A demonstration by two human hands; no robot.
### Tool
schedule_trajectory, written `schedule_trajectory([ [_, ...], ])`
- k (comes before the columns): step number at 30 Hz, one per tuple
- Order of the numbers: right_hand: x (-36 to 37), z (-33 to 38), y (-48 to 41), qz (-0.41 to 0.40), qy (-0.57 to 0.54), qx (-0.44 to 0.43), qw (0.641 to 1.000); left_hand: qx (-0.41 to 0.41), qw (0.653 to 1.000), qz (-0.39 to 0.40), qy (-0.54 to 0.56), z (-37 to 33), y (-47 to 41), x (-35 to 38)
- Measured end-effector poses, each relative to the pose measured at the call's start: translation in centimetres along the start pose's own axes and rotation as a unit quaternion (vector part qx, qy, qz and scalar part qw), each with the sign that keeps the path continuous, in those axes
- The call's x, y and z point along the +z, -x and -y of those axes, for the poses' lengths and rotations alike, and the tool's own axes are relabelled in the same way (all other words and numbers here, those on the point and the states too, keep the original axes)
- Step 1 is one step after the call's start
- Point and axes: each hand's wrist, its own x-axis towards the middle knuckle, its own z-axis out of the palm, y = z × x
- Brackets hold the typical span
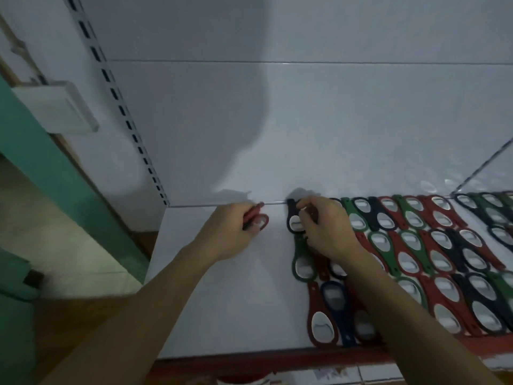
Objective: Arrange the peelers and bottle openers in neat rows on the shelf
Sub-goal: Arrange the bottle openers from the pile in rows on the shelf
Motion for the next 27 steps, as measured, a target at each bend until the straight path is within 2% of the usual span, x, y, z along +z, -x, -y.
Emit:
schedule_trajectory([
  [1,0.0,-0.4,0.1,-0.013,0.004,0.010,1.000,-0.037,0.997,-0.009,0.072,-0.1,-0.9,0.1],
  [3,0.2,-1.3,0.2,-0.037,0.022,0.029,0.999,-0.120,0.967,-0.002,0.226,-0.4,-2.8,0.7],
  [4,0.3,-1.7,0.2,-0.050,0.026,0.035,0.998,-0.144,0.956,-0.004,0.256,-0.5,-3.6,1.1],
  [7,0.5,-2.3,0.4,-0.094,0.037,0.035,0.994,-0.137,0.968,-0.024,0.210,-0.5,-5.2,2.6],
  [11,0.6,-2.6,0.4,-0.099,0.060,0.035,0.993,-0.057,0.992,-0.073,0.085,-0.1,-4.4,3.1],
  [15,1.5,-2.5,0.6,-0.041,0.119,0.062,0.990,-0.001,1.000,-0.008,-0.012,-0.4,-3.8,3.5],
  [21,1.5,-2.2,0.3,-0.030,0.115,0.061,0.991,-0.009,0.999,-0.008,-0.037,-1.5,-4.3,4.1],
  [25,1.2,-2.4,0.3,-0.007,0.124,0.070,0.990,-0.005,1.000,-0.002,-0.030,-1.8,-4.3,4.1],
  [27,0.9,-2.1,0.4,0.001,0.116,0.073,0.991,-0.015,1.000,-0.027,0.006,-2.3,-4.3,4.0],
])
